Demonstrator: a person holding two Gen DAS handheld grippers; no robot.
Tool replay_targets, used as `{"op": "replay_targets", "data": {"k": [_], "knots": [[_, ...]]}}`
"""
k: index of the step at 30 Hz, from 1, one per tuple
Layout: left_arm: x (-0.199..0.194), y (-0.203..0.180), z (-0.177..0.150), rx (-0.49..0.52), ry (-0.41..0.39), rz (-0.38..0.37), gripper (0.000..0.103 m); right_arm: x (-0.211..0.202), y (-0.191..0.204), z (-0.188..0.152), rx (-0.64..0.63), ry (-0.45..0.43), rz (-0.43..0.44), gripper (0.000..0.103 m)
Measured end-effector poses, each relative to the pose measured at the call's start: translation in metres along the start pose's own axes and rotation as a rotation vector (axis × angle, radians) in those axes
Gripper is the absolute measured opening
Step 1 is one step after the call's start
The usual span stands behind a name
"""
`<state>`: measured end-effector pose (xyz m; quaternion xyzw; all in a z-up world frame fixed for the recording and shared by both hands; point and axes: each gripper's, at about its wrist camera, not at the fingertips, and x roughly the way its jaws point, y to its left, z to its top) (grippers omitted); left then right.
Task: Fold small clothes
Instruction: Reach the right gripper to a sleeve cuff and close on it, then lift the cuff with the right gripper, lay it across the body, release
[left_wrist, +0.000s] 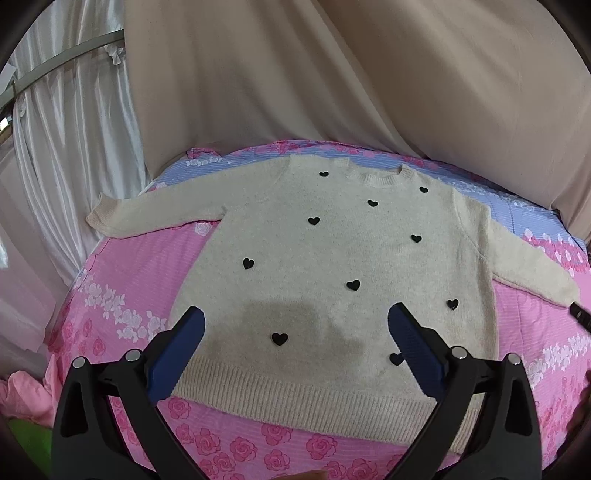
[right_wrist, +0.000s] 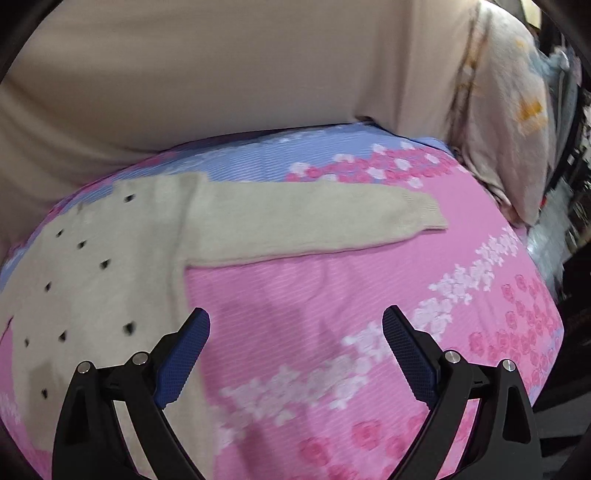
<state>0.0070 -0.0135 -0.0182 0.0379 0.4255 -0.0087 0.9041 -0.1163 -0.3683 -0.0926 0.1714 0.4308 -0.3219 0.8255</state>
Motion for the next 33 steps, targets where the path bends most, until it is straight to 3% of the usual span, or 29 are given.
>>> {"op": "replay_targets", "data": {"k": [3,7,12,18,19,20,21,22,24,28,33], "knots": [[0.0,-0.014,-0.001,0.015,0.004,-0.002,0.097,0.04,-0.063,0.031,0.086,0.002,-0.073,0.093],[0.001,-0.036,0.001,0.041,-0.003,-0.009,0.097,0.095,-0.124,0.068,0.168,0.023,-0.08,0.092],[0.007,-0.058,0.006,0.07,0.012,0.005,0.097,0.162,-0.155,0.098,0.204,0.081,-0.07,0.091],[0.02,-0.067,0.013,0.092,0.033,0.031,0.097,0.217,-0.18,0.099,0.318,0.158,-0.053,0.089],[0.024,-0.066,0.014,0.088,0.04,0.031,0.097,0.221,-0.183,0.097,0.344,0.16,-0.036,0.079],[0.028,-0.066,0.016,0.083,0.052,0.03,0.097,0.224,-0.186,0.095,0.372,0.159,-0.016,0.077],[0.031,-0.066,0.017,0.078,0.062,0.027,0.097,0.223,-0.187,0.094,0.382,0.137,-0.014,0.066],[0.034,-0.065,0.018,0.074,0.069,0.022,0.097,0.222,-0.188,0.094,0.391,0.117,0.014,0.039],[0.036,-0.065,0.02,0.071,0.065,0.016,0.097,0.223,-0.189,0.095,0.425,0.122,0.103,0.016],[0.037,-0.066,0.023,0.079,0.047,-0.01,0.097,0.199,-0.185,0.1,0.456,0.047,0.164,0.011],[0.035,-0.058,0.021,0.057,0.04,-0.058,0.097,0.14,-0.167,0.122,0.434,-0.076,0.236,0.01]]}}
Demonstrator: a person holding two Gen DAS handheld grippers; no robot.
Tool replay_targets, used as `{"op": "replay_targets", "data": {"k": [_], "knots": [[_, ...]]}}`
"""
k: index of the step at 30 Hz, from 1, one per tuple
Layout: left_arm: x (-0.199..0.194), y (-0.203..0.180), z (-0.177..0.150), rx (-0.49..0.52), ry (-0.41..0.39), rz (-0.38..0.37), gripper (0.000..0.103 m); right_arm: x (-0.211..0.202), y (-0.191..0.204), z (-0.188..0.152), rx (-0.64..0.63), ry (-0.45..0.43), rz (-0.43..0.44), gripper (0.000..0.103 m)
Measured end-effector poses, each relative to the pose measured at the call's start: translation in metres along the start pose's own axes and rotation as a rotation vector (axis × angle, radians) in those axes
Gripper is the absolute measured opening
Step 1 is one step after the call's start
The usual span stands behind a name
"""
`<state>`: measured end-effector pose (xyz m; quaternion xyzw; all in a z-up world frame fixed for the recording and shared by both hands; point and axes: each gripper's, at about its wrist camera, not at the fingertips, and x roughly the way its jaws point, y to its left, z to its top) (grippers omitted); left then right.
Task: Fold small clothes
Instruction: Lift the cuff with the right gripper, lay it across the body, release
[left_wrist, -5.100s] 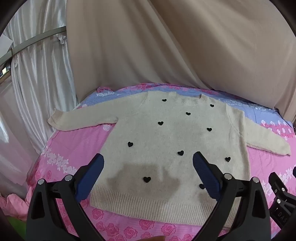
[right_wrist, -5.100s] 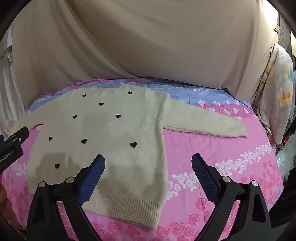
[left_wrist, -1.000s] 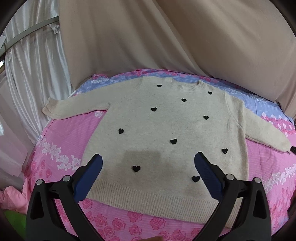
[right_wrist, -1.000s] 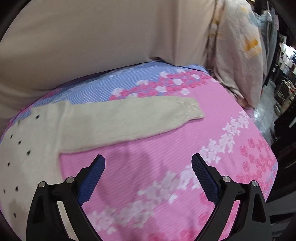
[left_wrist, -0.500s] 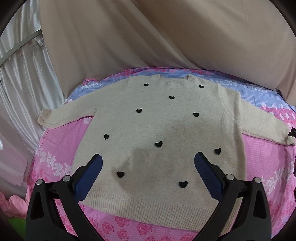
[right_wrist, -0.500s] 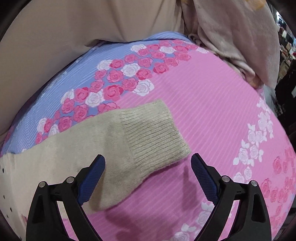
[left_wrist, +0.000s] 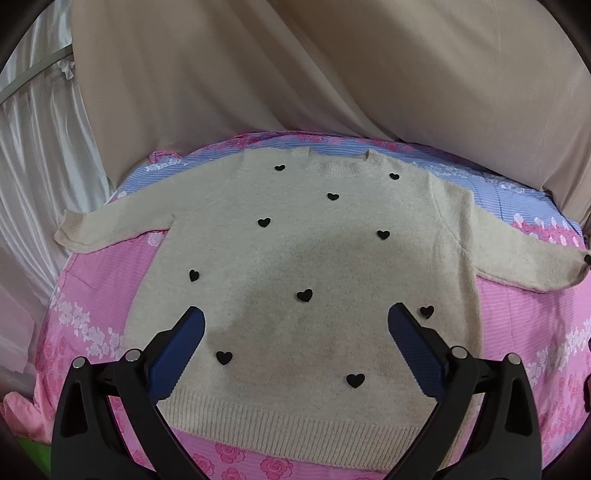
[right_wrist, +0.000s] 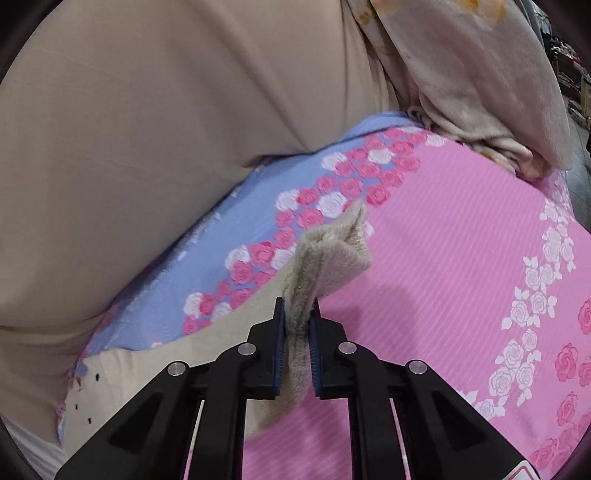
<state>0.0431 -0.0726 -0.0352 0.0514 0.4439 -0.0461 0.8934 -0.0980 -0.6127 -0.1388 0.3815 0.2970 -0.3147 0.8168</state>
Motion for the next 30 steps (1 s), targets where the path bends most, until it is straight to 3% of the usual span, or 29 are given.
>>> {"op": "replay_targets", "data": {"k": [5,10,15,20,26,27,29,30], "knots": [[-0.003,0.014,-0.003,-0.036,-0.017,-0.053,0.097,-0.06,0.071,0.013,-0.075,-0.042,0.138,0.01],[-0.004,0.03,-0.008,-0.053,-0.042,-0.086,0.097,-0.106,0.213,-0.001,-0.315,-0.028,0.33,0.009],[-0.005,0.058,-0.013,-0.093,-0.057,-0.119,0.097,-0.103,0.362,-0.063,-0.516,0.065,0.487,0.008],[-0.003,0.096,-0.017,-0.151,-0.064,-0.101,0.097,-0.049,0.469,-0.165,-0.67,0.219,0.535,0.008],[0.013,0.136,-0.017,-0.198,-0.033,-0.081,0.097,0.026,0.519,-0.299,-0.86,0.426,0.451,0.015],[0.017,0.141,-0.015,-0.199,-0.029,-0.087,0.097,0.025,0.516,-0.313,-0.896,0.427,0.422,0.015],[0.027,0.149,-0.006,-0.204,-0.026,-0.106,0.098,0.015,0.5,-0.316,-0.882,0.422,0.446,0.016],[0.035,0.152,-0.001,-0.209,-0.026,-0.121,0.098,0.007,0.485,-0.308,-0.845,0.403,0.448,0.027]]}}
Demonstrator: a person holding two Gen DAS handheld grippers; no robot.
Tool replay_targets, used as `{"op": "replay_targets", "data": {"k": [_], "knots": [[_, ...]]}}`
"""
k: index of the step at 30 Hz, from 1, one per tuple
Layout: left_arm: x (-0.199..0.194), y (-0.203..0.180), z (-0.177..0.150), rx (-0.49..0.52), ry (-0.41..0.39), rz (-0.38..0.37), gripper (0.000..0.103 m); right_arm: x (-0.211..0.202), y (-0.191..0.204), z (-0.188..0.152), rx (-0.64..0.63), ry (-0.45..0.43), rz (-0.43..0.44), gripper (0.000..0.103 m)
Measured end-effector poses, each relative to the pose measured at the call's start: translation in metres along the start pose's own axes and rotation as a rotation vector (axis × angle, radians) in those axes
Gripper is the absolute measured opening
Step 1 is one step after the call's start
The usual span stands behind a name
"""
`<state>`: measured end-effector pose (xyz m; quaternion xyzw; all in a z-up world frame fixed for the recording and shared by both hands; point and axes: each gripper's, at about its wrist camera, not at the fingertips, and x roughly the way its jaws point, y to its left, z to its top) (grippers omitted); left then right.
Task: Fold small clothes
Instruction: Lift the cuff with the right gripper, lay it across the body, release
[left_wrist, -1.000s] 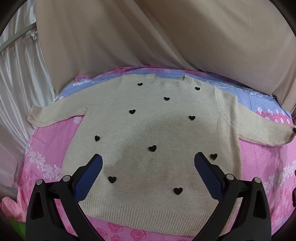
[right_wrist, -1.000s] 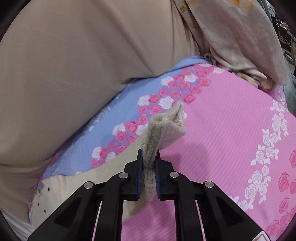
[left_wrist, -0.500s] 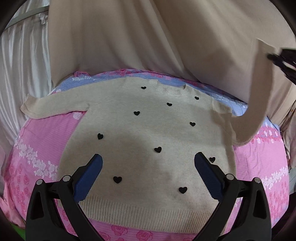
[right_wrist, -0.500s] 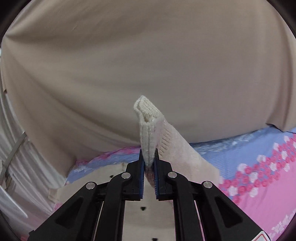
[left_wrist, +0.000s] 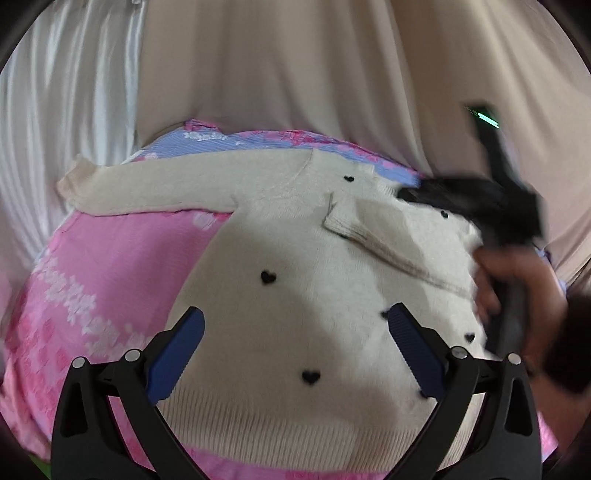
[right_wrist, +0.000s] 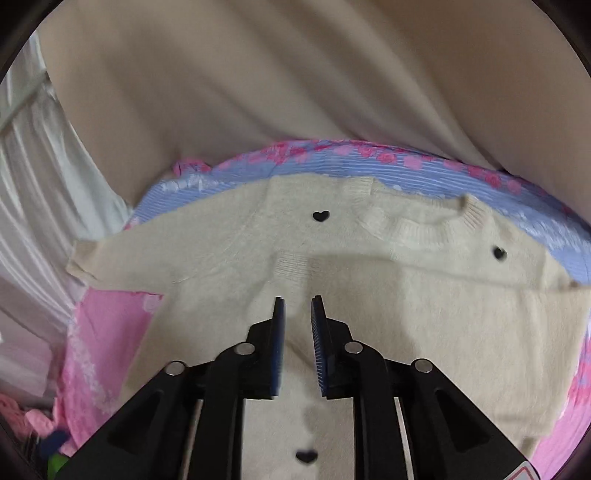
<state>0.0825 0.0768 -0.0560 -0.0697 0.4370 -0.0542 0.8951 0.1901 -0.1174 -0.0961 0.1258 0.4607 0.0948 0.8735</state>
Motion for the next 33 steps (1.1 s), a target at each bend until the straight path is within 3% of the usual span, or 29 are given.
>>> {"op": "replay_targets", "data": {"k": [1,2,5,9,11,14,15,17,21,24,28,33], "knots": [[0.008,0.001,0.006,-0.01,0.005,-0.017,0.098,-0.01,-0.011,-0.009,0.037,-0.025,-0.011,0.041],[0.02,0.001,0.015,-0.026,0.012,-0.044,0.098,-0.023,-0.024,-0.02,0.076,-0.049,-0.031,0.045],[0.066,-0.009,0.043,-0.045,0.038,-0.114,0.098,-0.061,-0.074,-0.059,0.141,-0.06,-0.157,0.046],[0.142,-0.043,0.069,-0.032,0.106,-0.131,0.095,-0.093,-0.135,-0.111,0.212,0.003,-0.329,0.046],[0.177,-0.054,0.076,-0.044,0.146,-0.125,0.073,-0.103,-0.159,-0.131,0.278,0.022,-0.367,0.046],[0.214,-0.057,0.082,-0.137,0.23,-0.201,0.041,-0.1,-0.182,-0.15,0.333,0.055,-0.395,0.046],[0.217,-0.056,0.083,-0.157,0.216,-0.2,0.033,-0.097,-0.19,-0.156,0.344,0.063,-0.394,0.046],[0.216,-0.055,0.088,-0.163,0.183,-0.206,0.006,-0.091,-0.2,-0.161,0.371,0.067,-0.375,0.046],[0.208,-0.042,0.099,-0.207,0.124,-0.251,0.005,-0.066,-0.209,-0.153,0.382,0.061,-0.329,0.046],[0.208,-0.043,0.101,-0.173,0.13,-0.239,0.005,-0.042,-0.215,-0.142,0.379,0.072,-0.322,0.046],[0.195,-0.042,0.108,-0.15,0.078,-0.22,0.004,-0.029,-0.222,-0.133,0.42,0.064,-0.308,0.047],[0.177,-0.017,0.125,-0.196,-0.054,-0.099,0.0,-0.041,-0.219,-0.128,0.387,0.007,-0.317,0.047]]}}
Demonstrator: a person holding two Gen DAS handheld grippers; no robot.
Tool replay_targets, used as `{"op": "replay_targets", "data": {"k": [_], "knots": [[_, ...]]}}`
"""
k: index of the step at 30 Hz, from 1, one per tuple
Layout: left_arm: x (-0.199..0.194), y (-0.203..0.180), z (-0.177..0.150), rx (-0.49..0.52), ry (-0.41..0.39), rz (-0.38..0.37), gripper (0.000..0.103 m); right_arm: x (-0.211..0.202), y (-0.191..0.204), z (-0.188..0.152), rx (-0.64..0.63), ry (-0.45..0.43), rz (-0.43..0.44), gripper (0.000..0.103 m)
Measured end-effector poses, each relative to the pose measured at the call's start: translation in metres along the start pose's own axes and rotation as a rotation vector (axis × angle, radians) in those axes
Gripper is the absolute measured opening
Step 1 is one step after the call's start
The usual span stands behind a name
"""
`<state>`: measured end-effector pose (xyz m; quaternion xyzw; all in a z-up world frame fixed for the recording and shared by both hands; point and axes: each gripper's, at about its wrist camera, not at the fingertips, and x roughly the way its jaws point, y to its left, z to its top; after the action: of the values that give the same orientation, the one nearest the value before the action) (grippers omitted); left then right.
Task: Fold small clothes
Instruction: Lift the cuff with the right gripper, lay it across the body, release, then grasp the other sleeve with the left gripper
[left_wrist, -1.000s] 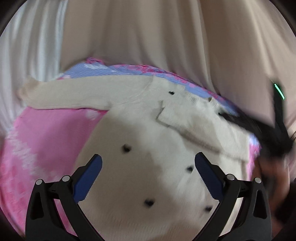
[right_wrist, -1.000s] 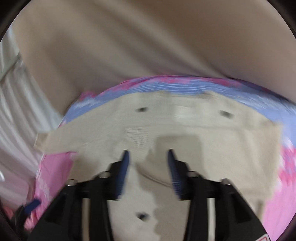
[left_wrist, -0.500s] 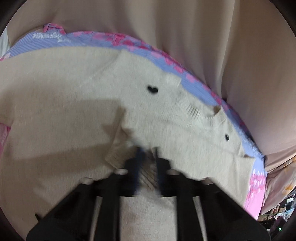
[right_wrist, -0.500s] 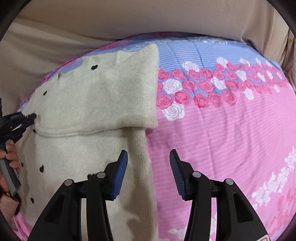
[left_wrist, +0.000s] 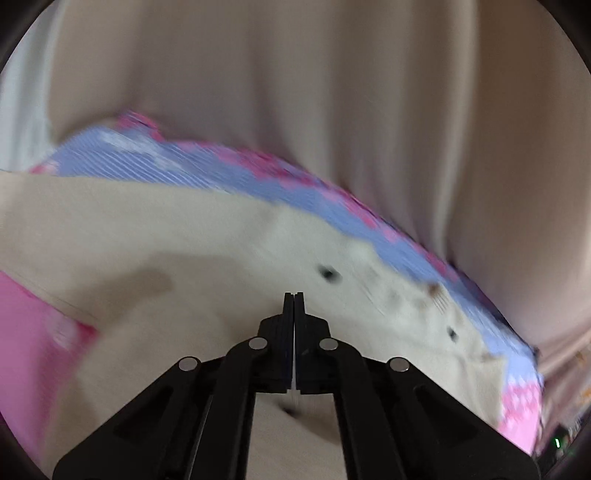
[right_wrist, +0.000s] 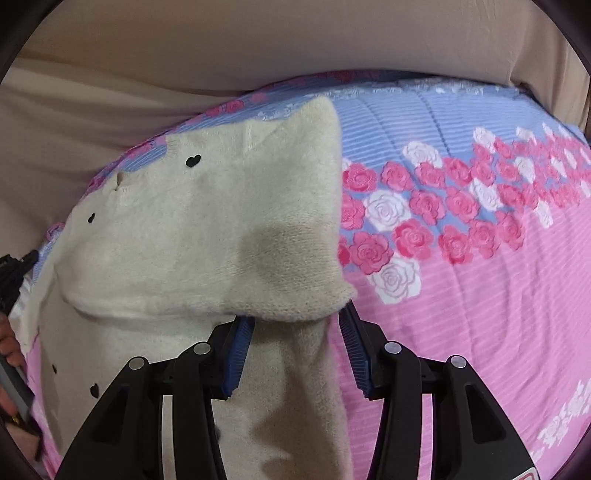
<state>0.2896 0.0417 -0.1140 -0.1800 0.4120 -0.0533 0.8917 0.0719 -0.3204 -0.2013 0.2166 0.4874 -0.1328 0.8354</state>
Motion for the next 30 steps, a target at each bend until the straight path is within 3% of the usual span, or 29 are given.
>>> {"op": "replay_targets", "data": {"k": [3,6,8,10,11,13,16,18,21,25,28,29,30], "knots": [[0.024,0.013,-0.002,-0.006,0.124,-0.004,0.0,0.014,-0.004,-0.006,-0.018,0.045,-0.042,0.047],[0.019,0.006,-0.017,0.028,0.157,-0.047,0.004,0.013,-0.009,-0.008,0.011,0.032,-0.036,0.047],[0.023,0.004,-0.03,-0.016,0.217,-0.083,0.03,0.013,-0.009,-0.007,0.019,0.032,-0.031,0.047],[0.029,0.002,-0.039,-0.064,0.239,-0.075,0.044,0.014,-0.007,-0.007,0.009,0.034,-0.035,0.047],[0.03,-0.001,-0.042,-0.065,0.237,-0.067,0.045,0.013,-0.005,-0.008,0.004,0.033,-0.039,0.047],[0.037,-0.006,-0.043,-0.072,0.244,-0.055,0.044,0.013,-0.002,-0.007,0.0,0.029,-0.043,0.047],[0.053,-0.003,-0.038,-0.134,0.296,-0.118,0.004,0.015,0.0,-0.005,-0.006,0.03,-0.053,0.047],[0.045,0.003,-0.027,-0.187,0.259,-0.178,0.003,0.014,0.0,-0.003,-0.006,0.023,-0.051,0.047],[0.022,0.006,-0.006,-0.157,0.167,-0.194,0.003,0.012,-0.001,-0.003,-0.011,0.006,-0.05,0.048],[0.021,0.026,0.001,-0.164,0.149,-0.118,0.003,0.016,-0.006,-0.003,0.0,0.012,-0.052,0.048],[0.028,0.042,-0.002,-0.213,0.182,-0.137,0.004,0.02,-0.003,-0.003,-0.003,0.009,-0.04,0.048],[0.03,0.039,-0.004,-0.188,0.186,-0.13,0.004,0.021,0.0,-0.002,-0.015,0.008,-0.034,0.045],[0.03,0.038,-0.006,-0.163,0.188,-0.127,0.004,0.022,0.002,-0.002,-0.021,0.007,-0.021,0.022]]}}
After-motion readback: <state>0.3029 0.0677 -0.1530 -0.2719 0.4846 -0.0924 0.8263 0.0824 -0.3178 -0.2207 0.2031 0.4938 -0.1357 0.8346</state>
